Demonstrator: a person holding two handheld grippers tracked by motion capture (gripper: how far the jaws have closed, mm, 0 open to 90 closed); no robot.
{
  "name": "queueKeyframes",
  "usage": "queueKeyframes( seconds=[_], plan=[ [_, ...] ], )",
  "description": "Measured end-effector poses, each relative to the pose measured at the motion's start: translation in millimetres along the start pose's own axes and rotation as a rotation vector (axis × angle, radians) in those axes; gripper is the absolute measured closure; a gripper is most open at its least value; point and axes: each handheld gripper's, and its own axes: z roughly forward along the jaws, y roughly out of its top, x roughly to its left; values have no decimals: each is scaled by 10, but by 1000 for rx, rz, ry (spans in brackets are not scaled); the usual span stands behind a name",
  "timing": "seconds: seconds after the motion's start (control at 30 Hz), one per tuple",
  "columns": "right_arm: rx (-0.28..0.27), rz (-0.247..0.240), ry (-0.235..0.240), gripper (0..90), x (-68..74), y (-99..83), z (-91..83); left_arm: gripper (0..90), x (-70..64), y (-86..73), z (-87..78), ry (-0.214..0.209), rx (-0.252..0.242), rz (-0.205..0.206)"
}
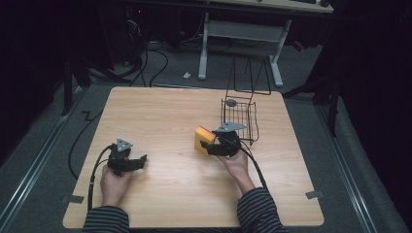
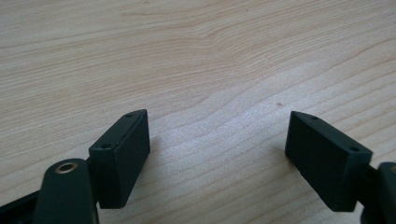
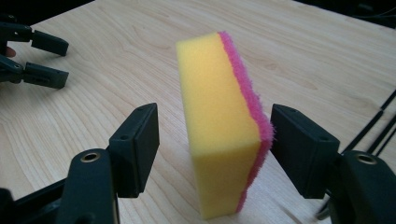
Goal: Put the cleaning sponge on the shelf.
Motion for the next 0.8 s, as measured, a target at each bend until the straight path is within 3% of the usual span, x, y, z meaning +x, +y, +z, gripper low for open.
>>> queueKeyframes(
  seconds=[0.2, 0.5, 0.6, 0.8],
  plan=[
    [42, 13, 10, 387, -3, -37, 87, 226, 0, 0, 0, 0, 0, 0],
    [72, -33, -15, 543, 38, -38, 106, 227, 1, 0, 0, 0, 0, -1],
    [71, -39, -19, 606, 35, -50, 74, 227, 2, 0, 0, 0, 0, 0],
    [54, -47, -18, 617, 56, -39, 32, 227, 1, -1, 1, -2, -2, -1]
  ],
)
